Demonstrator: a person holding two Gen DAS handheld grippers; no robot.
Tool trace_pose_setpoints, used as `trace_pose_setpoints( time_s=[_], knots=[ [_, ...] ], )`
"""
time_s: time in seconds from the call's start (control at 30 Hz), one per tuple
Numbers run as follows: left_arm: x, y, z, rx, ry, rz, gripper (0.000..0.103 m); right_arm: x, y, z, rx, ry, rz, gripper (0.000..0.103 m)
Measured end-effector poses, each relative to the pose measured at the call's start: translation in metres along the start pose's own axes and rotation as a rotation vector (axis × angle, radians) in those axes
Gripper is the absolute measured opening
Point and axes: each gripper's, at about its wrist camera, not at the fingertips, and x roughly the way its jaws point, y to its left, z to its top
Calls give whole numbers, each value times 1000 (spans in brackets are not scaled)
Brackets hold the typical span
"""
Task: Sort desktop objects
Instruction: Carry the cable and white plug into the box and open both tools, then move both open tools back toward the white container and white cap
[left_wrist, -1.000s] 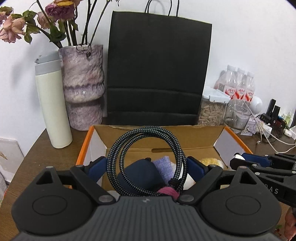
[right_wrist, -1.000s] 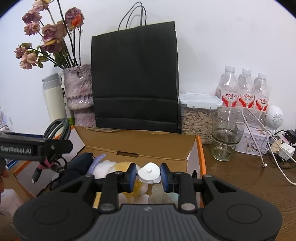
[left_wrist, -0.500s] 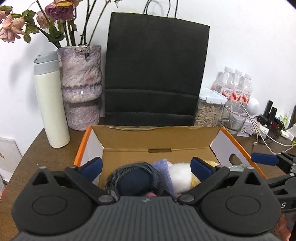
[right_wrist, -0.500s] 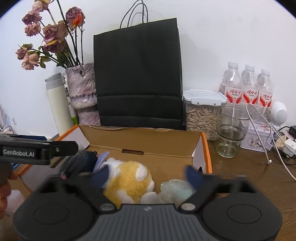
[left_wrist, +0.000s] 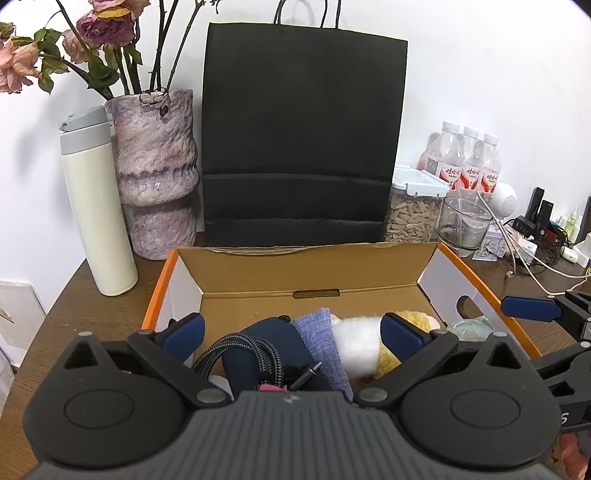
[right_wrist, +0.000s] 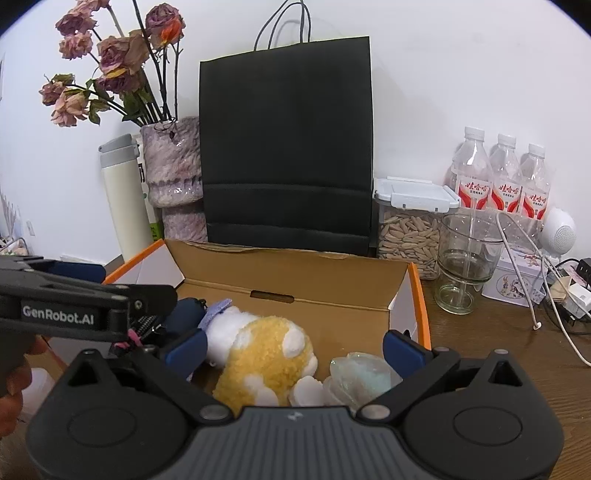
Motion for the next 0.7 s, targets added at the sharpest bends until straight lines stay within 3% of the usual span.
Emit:
trace_pose_setpoints(
  time_s=[0.3,0.7],
  knots=[
    [-13,-4,-1,-1,-27,14,103,-9,4,1,-14,-16,-2,102],
    [-61,0,-21,-35,-66,59,103,-42,10,-9,-33,-42,-18,102]
  ],
)
